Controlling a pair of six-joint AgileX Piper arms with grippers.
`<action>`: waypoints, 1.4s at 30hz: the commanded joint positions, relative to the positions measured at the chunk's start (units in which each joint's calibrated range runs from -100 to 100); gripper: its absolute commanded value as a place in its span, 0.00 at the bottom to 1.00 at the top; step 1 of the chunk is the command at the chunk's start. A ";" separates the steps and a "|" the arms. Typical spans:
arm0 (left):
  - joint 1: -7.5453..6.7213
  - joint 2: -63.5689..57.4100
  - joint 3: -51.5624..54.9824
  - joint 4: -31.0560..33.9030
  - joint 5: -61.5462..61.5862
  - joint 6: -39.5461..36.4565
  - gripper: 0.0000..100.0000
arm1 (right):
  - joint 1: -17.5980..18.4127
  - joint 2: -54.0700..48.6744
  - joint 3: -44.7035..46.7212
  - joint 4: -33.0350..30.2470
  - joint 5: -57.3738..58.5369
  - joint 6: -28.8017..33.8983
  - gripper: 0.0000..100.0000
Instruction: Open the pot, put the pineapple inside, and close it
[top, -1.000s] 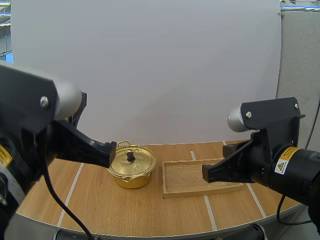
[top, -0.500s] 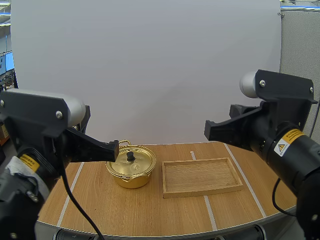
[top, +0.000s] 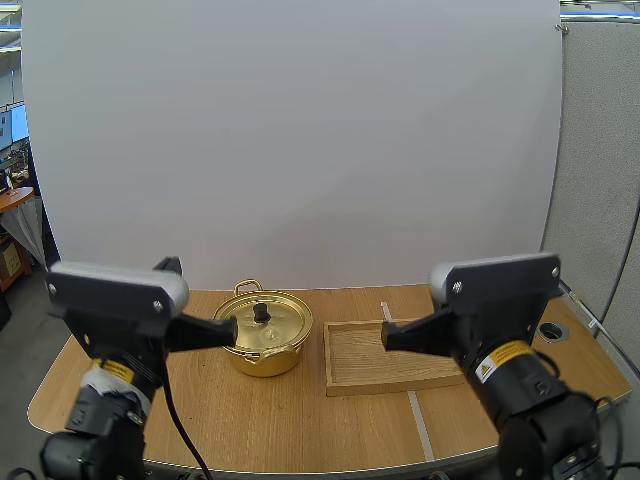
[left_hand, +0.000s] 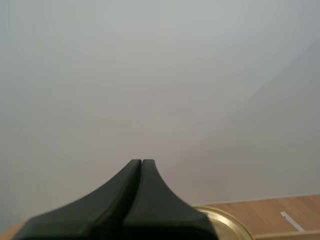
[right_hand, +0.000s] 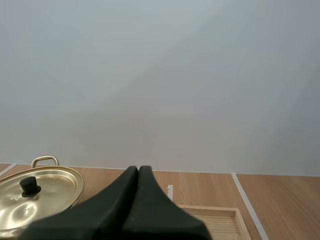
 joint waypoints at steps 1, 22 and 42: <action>-0.26 -0.20 3.22 -0.12 -2.88 -0.17 0.00 | -0.21 -0.37 3.11 -0.39 -3.01 -0.32 0.00; 0.13 -0.20 4.88 6.40 19.31 -2.31 0.00 | -0.21 -0.37 7.09 -0.39 5.24 -0.32 0.00; 1.10 -0.20 4.88 7.23 25.92 -7.21 0.00 | -0.88 -0.37 7.09 -0.39 16.74 -0.32 0.00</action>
